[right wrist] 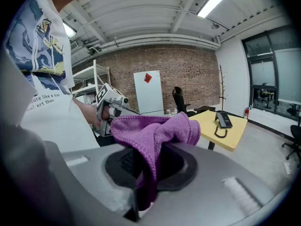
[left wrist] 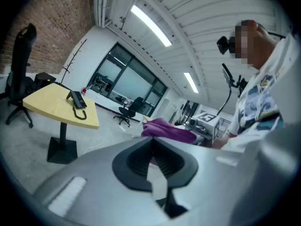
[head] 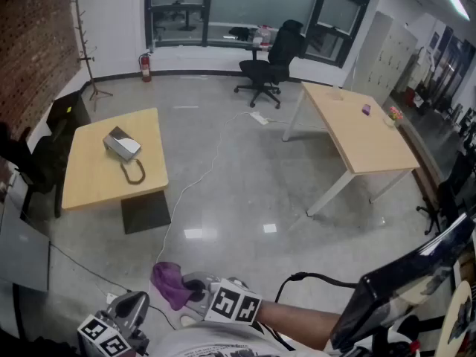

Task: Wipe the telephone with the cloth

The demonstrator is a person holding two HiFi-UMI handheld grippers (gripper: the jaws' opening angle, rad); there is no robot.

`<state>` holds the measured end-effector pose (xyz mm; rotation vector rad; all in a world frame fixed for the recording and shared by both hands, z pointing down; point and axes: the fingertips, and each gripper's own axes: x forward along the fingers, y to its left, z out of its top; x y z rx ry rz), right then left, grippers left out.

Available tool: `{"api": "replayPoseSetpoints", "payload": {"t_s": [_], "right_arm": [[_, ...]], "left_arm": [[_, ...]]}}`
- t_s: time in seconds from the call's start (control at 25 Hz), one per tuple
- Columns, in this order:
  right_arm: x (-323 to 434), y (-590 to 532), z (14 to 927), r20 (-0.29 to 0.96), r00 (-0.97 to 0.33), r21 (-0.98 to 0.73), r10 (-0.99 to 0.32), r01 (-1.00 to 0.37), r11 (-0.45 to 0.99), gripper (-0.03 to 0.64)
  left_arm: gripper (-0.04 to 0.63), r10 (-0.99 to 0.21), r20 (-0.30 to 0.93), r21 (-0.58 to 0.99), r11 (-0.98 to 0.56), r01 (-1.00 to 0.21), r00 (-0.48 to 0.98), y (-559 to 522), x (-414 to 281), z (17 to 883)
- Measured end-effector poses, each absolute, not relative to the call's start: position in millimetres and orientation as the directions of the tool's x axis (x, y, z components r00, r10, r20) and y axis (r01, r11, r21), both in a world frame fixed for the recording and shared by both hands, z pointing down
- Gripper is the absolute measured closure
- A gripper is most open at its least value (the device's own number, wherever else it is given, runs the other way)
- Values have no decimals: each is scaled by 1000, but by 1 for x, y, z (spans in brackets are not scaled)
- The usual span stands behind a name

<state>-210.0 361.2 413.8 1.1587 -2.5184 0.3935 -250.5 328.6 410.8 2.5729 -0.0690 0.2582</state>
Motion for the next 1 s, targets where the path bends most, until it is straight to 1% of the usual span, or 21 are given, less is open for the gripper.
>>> {"api": "replayPoseSetpoints", "payload": {"t_s": [0.4,0.64,1.0], "right_arm": [[-251,369,421,417,-591,-128,-691,-790,599,572],[-252,369,429,436,-562,-136,-702,-813,566,572],[-238,353,420,460,-539,-127,-706,-826,549,572]], "left_arm": [[592,25,199,526,-846,-85,980,337,-295,424],[592,54,177,534,-844,-50,983,331,-294,434],[592,26,157,580,-812,-71,987,314,-292,441]]}}
